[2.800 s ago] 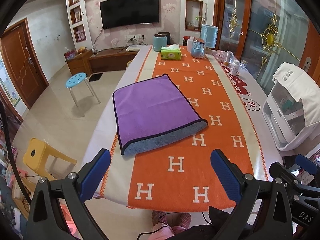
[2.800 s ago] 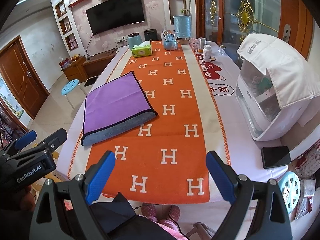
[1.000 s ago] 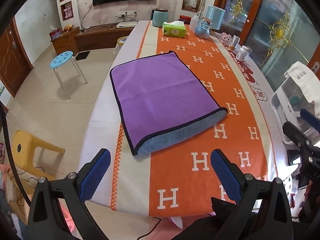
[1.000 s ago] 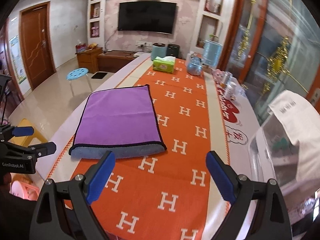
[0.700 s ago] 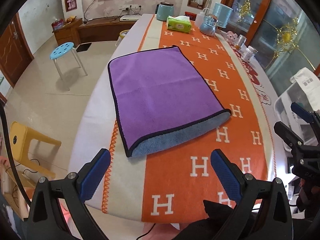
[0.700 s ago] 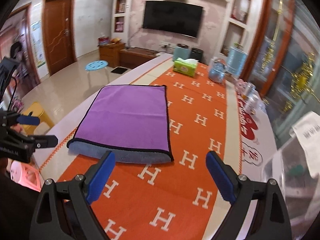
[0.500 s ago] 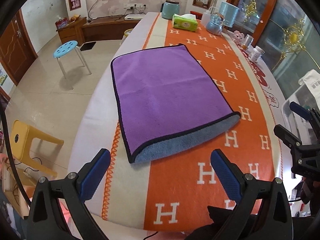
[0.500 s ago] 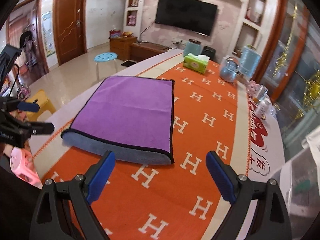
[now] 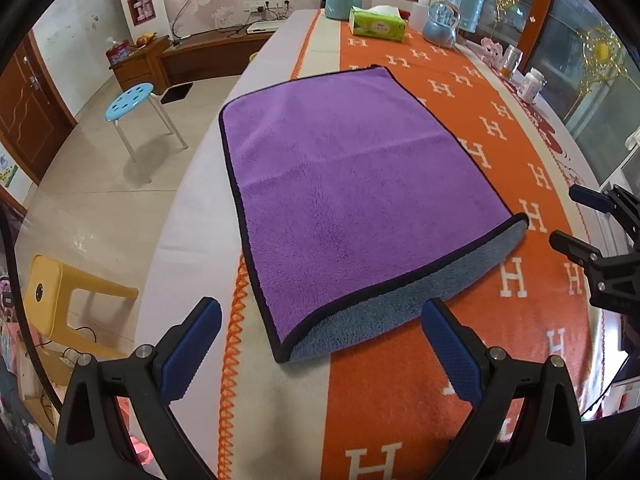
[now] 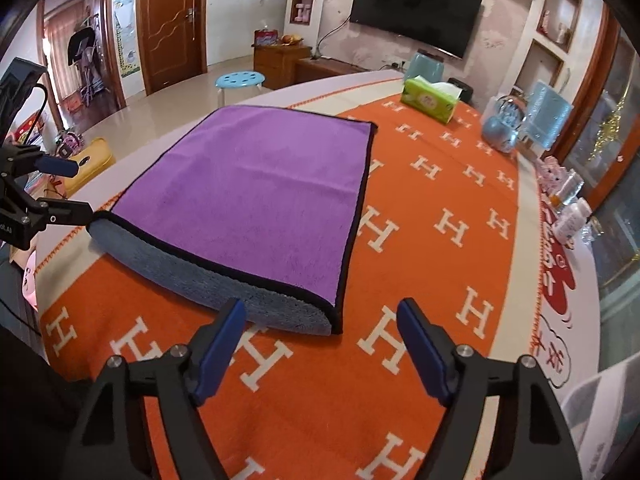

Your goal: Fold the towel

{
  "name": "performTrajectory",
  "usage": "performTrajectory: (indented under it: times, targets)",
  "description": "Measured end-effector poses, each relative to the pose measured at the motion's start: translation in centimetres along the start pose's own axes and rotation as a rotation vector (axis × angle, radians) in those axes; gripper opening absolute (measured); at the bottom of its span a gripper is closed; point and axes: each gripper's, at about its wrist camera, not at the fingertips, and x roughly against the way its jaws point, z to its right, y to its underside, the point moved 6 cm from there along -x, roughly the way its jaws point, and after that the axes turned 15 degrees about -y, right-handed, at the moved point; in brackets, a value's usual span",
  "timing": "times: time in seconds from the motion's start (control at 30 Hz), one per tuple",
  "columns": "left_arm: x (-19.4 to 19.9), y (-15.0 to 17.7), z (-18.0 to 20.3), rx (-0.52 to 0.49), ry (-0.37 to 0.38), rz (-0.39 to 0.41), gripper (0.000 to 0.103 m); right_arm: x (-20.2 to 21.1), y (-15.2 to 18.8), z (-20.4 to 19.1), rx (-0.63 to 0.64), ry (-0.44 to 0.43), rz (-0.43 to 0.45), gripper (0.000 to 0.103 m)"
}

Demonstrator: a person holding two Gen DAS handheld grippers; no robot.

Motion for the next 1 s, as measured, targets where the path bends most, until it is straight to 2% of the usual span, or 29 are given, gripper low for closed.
performTrajectory:
  times: [0.33,0.63,0.87,1.0]
  targets:
    - [-2.8,0.0,1.2,-0.041,0.045,-0.023,0.099,-3.6,0.9,0.8,0.018,-0.05,-0.027,0.065]
    - [-5.2,0.7,1.2,-0.001,0.054,-0.094,0.093,-5.3,1.0,0.8,0.009,-0.1,-0.047,0.055]
    - [-5.3,1.0,1.4,0.005,0.077,-0.114,0.066,-5.4,1.4,0.9,0.011,-0.12,-0.074,0.041]
    - [-5.2,1.4,1.5,0.015,0.077,-0.12,0.057,-5.3,1.5,1.2,0.014,-0.118,-0.087,0.032]
